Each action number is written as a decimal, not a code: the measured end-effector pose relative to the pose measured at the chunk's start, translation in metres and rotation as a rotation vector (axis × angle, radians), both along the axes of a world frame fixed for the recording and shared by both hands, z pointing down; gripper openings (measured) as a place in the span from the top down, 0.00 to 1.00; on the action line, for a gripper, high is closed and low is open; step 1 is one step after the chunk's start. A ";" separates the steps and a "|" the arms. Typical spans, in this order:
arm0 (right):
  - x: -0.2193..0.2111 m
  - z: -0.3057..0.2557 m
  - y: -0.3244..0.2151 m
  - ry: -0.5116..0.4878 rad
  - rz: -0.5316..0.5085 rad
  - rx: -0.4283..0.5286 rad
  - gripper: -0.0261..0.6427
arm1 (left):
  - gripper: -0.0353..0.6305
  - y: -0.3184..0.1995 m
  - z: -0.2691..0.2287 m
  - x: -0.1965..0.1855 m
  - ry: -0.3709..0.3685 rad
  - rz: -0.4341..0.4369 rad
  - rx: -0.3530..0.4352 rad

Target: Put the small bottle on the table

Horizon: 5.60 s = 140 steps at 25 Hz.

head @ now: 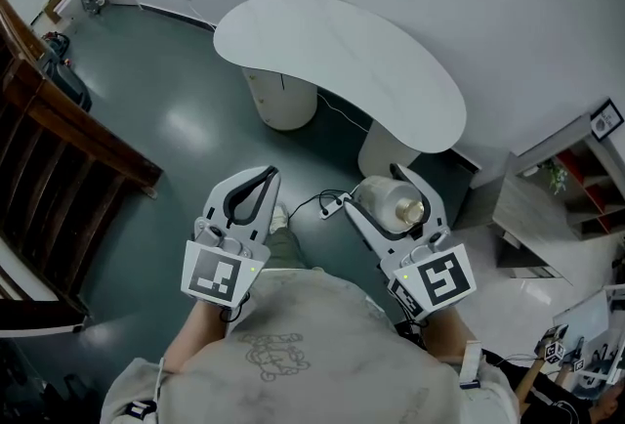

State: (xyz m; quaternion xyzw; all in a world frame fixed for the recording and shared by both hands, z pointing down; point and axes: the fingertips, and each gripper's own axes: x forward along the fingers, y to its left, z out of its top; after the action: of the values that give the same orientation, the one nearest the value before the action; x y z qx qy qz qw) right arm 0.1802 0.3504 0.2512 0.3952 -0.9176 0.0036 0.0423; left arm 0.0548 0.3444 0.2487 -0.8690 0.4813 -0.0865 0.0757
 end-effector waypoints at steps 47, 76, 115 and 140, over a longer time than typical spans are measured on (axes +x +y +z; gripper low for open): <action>-0.157 0.025 -0.368 0.076 0.058 -0.106 0.46 | 0.92 -0.371 0.027 -0.144 0.032 0.071 -0.094; -0.192 0.048 -0.531 0.121 0.032 -0.200 0.46 | 0.92 -0.532 0.047 -0.164 0.029 0.085 -0.163; -0.194 0.290 -0.727 0.301 0.021 -0.415 0.46 | 0.92 -0.718 0.241 -0.121 0.011 -0.037 -0.286; -0.192 0.400 -0.728 0.317 0.038 -0.382 0.45 | 0.92 -0.709 0.344 -0.105 -0.009 -0.009 -0.428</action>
State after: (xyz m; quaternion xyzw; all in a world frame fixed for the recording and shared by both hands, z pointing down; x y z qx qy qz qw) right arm -0.0121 -0.3771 0.6512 0.3928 -0.8745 0.1157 0.2598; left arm -0.0503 -0.3644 0.5927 -0.8626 0.4557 -0.1911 -0.1086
